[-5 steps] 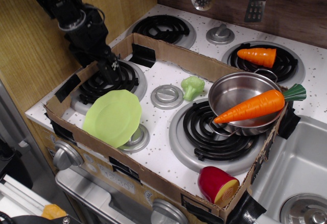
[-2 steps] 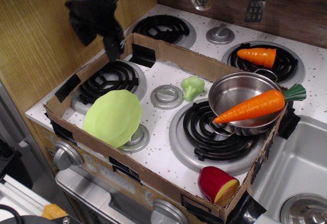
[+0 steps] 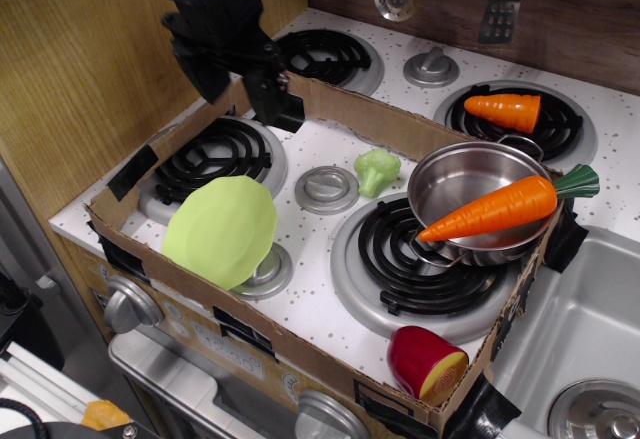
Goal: Put carrot on plate
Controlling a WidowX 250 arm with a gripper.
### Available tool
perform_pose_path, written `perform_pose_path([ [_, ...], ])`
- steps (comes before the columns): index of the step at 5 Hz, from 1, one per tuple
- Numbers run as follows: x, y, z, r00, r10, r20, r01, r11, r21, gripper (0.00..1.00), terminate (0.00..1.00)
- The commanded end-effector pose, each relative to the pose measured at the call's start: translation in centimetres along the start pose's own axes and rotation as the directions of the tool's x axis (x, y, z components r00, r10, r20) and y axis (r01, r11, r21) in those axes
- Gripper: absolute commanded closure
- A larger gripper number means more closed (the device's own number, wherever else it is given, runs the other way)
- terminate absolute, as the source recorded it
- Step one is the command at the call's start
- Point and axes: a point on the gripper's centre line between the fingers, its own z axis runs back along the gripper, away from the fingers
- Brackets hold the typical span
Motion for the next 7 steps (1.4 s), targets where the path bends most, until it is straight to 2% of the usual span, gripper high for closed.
perform_pose_path([
  [1,1.5,-5.7,2.0,0.986,-0.127,0.112,0.136,0.988,-0.074,0.00,0.00],
  [3,2.5,-11.5,3.7,0.972,-0.212,0.103,0.219,0.974,-0.060,0.00,0.00],
  [4,3.1,-13.7,3.3,0.958,-0.275,0.081,0.281,0.957,-0.068,0.00,0.00],
  [5,3.5,-15.5,2.8,0.950,-0.297,0.097,0.304,0.951,-0.064,0.00,0.00],
  [6,3.9,-16.4,2.1,0.950,-0.299,0.086,0.306,0.948,-0.091,0.00,0.00],
  [7,3.2,-18.0,1.2,0.962,-0.264,0.067,0.271,0.954,-0.127,0.00,0.00],
])
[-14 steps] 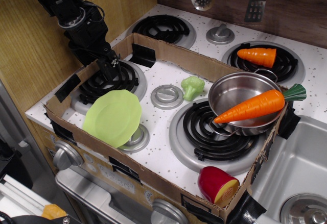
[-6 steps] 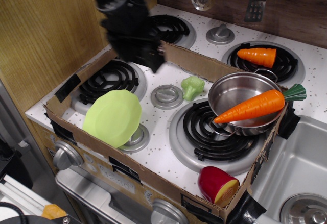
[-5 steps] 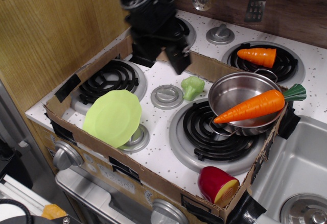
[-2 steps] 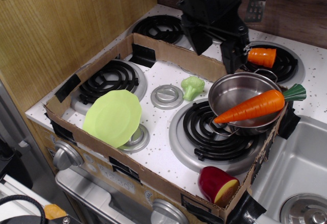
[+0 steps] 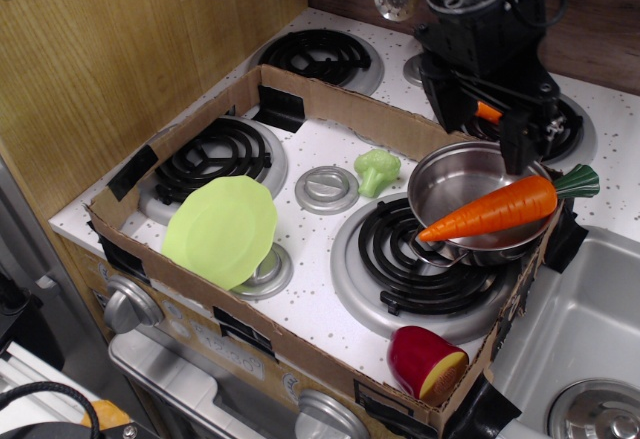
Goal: Put carrot on plate
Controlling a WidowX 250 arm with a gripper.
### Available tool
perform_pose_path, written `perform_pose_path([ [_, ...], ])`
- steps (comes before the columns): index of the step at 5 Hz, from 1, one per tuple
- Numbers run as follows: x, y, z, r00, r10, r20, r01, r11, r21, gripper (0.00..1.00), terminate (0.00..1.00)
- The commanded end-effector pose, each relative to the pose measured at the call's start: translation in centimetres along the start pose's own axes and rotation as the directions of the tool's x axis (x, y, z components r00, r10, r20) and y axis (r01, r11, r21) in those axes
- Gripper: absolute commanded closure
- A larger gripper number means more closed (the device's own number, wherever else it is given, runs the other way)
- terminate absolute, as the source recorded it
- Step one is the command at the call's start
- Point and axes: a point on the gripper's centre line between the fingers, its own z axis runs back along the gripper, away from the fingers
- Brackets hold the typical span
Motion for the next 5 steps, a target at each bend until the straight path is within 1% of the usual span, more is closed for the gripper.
perform_pose_path([
  [1,0.3,-1.3,-0.5,0.999,0.030,0.028,-0.028,0.998,-0.057,0.00,0.00],
  [2,-0.4,-1.7,-1.8,0.999,0.039,0.025,-0.038,0.997,-0.061,0.00,0.00],
  [3,-1.1,-1.4,-3.7,0.999,0.032,0.043,-0.028,0.995,-0.093,0.00,0.00],
  [4,-1.1,-1.0,-4.3,0.999,0.017,0.040,-0.013,0.996,-0.094,0.00,0.00],
  [5,-1.0,-0.7,-4.5,1.000,0.005,0.028,-0.002,0.995,-0.099,1.00,0.00],
])
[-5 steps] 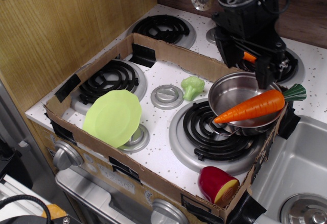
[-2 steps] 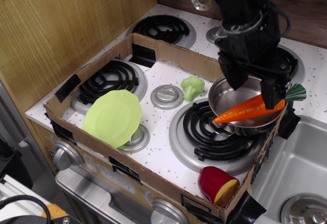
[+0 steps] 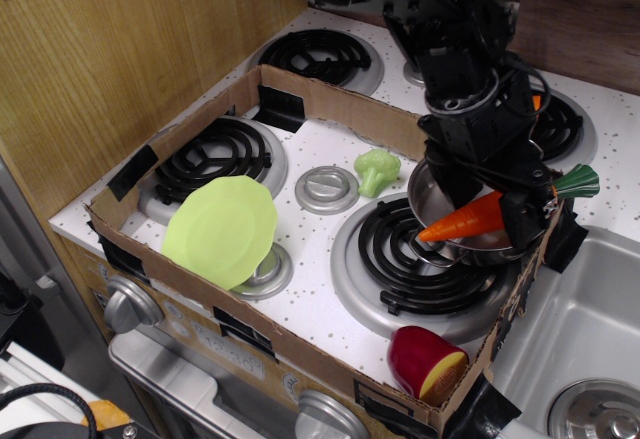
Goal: Put carrot on plate
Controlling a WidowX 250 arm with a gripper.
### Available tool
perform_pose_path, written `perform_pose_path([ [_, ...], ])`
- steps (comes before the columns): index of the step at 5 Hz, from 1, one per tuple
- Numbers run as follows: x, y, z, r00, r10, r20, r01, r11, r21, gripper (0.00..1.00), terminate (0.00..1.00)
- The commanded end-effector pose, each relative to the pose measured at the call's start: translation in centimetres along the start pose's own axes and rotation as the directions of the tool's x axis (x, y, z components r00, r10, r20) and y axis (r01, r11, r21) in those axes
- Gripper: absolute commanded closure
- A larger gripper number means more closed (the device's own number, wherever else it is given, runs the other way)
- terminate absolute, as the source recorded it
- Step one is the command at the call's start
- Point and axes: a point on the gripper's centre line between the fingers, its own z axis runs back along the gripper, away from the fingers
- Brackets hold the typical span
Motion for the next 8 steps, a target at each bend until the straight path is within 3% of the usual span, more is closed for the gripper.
perform_pose_path([
  [1,1.4,0.5,1.9,0.999,-0.051,0.010,0.050,0.998,0.041,1.00,0.00],
  [3,2.6,-0.1,4.6,0.998,0.018,-0.055,-0.016,0.999,0.043,1.00,0.00],
  [4,2.4,-0.2,7.0,0.988,0.153,-0.032,-0.147,0.979,0.144,1.00,0.00],
  [5,0.7,1.4,9.1,0.949,0.309,0.065,-0.316,0.920,0.231,1.00,0.00],
  [6,-0.6,3.3,11.0,0.924,0.373,0.086,-0.381,0.877,0.292,1.00,0.00],
  [7,-2.7,4.8,11.6,0.866,0.474,0.157,-0.499,0.807,0.316,1.00,0.00],
  [8,-5.1,6.0,11.7,0.741,0.632,0.229,-0.671,0.681,0.292,1.00,0.00],
])
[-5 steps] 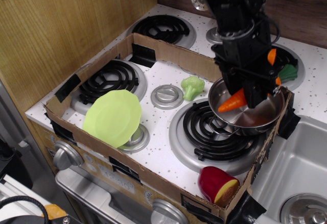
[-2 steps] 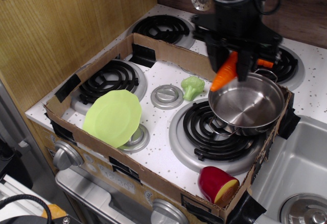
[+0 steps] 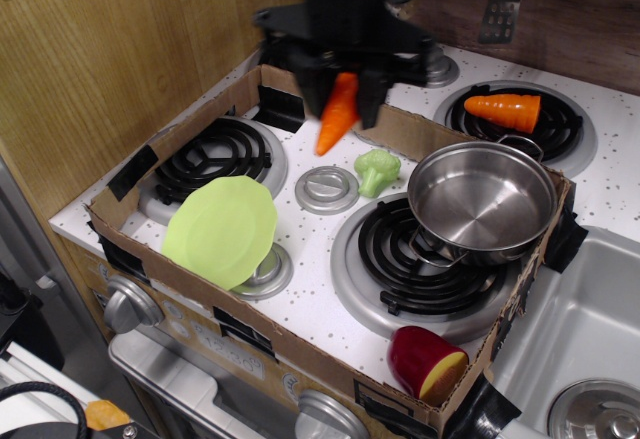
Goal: Put carrot on plate
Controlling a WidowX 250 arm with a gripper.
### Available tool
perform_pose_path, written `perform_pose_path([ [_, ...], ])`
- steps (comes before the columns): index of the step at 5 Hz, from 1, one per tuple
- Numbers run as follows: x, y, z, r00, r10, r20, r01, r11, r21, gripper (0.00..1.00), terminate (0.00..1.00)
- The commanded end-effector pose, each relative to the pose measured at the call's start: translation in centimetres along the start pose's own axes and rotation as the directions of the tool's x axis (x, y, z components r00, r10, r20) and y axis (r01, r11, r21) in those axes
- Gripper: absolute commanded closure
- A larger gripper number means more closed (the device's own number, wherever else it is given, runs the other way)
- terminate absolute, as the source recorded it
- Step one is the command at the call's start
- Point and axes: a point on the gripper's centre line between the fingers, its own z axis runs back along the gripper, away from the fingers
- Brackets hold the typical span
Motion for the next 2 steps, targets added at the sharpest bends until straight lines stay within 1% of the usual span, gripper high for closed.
perform_pose_path([
  [1,-3.1,2.5,-0.2,0.898,0.396,0.193,-0.395,0.918,-0.043,1.00,0.00],
  [2,-4.3,2.6,-1.6,0.757,0.572,0.316,-0.593,0.804,-0.035,1.00,0.00],
])
